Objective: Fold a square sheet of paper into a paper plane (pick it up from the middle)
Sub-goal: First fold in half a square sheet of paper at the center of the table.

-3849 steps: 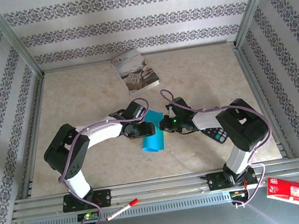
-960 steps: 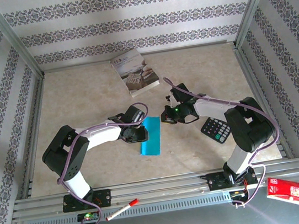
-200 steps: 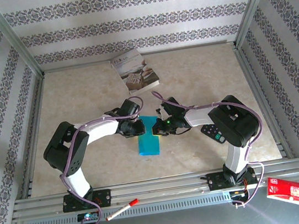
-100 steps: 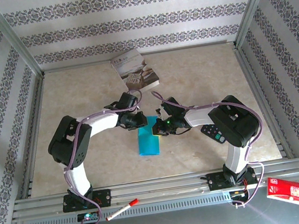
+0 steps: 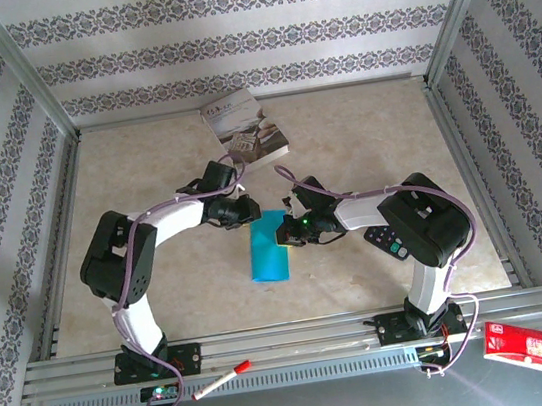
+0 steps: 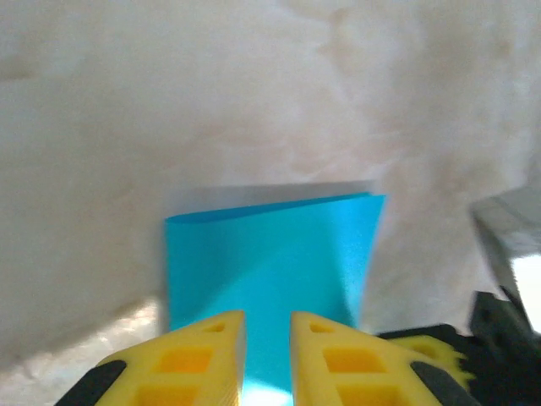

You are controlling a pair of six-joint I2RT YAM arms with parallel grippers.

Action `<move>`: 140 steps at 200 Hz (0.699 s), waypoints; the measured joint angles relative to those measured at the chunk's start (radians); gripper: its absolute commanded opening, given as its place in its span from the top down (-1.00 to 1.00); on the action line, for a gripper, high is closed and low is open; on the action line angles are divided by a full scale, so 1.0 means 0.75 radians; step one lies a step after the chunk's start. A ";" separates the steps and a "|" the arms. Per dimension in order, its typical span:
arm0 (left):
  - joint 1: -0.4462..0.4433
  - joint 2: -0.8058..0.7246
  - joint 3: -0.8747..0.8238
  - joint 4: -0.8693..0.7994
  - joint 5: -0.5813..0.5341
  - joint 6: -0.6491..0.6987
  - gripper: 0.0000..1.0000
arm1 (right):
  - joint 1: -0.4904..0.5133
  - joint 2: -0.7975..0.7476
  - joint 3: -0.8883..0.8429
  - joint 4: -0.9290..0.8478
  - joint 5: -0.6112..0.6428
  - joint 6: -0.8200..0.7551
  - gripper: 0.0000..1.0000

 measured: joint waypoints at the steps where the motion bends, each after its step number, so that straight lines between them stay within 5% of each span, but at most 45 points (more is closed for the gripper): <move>1: 0.000 -0.001 0.000 0.004 0.002 -0.002 0.58 | 0.000 0.001 0.000 0.000 0.000 0.000 1.00; 69: 0.020 0.141 0.039 0.021 0.034 0.001 0.63 | 0.000 0.000 0.001 -0.001 0.000 -0.001 1.00; 140: 0.109 0.023 -0.047 0.033 0.030 -0.005 0.57 | 0.001 -0.004 -0.001 0.000 0.009 -0.001 1.00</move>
